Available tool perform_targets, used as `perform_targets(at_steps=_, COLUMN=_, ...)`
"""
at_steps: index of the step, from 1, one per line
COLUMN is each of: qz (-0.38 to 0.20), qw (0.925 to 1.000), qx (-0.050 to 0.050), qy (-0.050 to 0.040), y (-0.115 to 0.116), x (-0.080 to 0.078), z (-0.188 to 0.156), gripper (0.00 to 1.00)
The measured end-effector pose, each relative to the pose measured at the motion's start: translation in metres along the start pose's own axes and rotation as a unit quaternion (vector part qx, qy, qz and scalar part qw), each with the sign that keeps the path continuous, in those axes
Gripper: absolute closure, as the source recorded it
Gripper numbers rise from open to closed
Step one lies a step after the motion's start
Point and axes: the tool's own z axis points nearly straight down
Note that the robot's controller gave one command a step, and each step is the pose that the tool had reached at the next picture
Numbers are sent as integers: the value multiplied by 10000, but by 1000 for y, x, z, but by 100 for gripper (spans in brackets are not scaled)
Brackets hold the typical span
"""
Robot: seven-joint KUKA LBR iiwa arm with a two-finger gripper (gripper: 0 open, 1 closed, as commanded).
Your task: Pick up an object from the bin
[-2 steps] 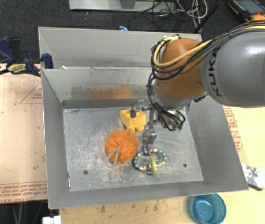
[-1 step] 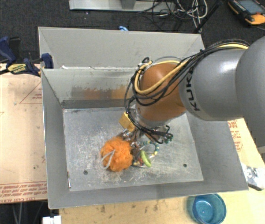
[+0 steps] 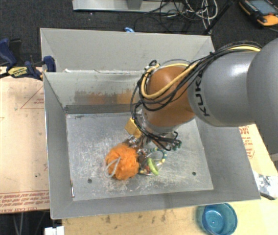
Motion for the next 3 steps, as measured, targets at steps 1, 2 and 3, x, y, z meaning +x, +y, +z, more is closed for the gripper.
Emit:
perform_targets(at_steps=1, qz=-1952, qw=9807, qx=16, qy=-59, y=8, x=-41, z=-112, gripper=100)
perform_targets(at_steps=2, qz=-1941, qw=9810, qx=-4, qy=-35, y=9, x=-39, z=-110, gripper=100)
perform_targets(at_steps=3, qz=-3534, qw=9355, qx=-1, qy=-34, y=6, x=-25, z=-169, gripper=100)
